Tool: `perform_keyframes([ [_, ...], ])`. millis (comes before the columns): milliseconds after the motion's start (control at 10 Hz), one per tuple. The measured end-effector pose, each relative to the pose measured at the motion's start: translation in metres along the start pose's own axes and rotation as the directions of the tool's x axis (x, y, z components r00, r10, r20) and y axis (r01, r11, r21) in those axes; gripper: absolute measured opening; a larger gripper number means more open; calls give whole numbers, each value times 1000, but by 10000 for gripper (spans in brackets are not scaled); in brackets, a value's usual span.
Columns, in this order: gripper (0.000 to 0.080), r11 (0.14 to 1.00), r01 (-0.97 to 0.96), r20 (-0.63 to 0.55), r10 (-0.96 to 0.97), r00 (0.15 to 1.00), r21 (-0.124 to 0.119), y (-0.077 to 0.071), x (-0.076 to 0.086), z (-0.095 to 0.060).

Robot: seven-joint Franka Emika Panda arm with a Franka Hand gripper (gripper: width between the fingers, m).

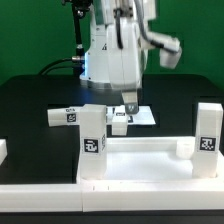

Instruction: Assemble desk

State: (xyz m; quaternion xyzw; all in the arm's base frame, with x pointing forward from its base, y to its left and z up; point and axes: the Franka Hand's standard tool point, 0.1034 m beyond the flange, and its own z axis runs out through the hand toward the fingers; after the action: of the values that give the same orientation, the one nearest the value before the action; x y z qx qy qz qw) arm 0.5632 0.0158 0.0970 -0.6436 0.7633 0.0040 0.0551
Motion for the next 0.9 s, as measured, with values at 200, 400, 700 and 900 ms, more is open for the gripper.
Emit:
perform_keyframes([
  [200, 649, 999, 9, -24, -10, 1000, -45, 20, -5, 23],
  [400, 649, 999, 18, -21, -19, 1000, -51, 19, -9, 23],
  [700, 649, 998, 23, -22, -24, 999, -53, 21, -9, 25],
  [900, 649, 1000, 11, -40, -12, 999, -22, 43, -7, 46],
])
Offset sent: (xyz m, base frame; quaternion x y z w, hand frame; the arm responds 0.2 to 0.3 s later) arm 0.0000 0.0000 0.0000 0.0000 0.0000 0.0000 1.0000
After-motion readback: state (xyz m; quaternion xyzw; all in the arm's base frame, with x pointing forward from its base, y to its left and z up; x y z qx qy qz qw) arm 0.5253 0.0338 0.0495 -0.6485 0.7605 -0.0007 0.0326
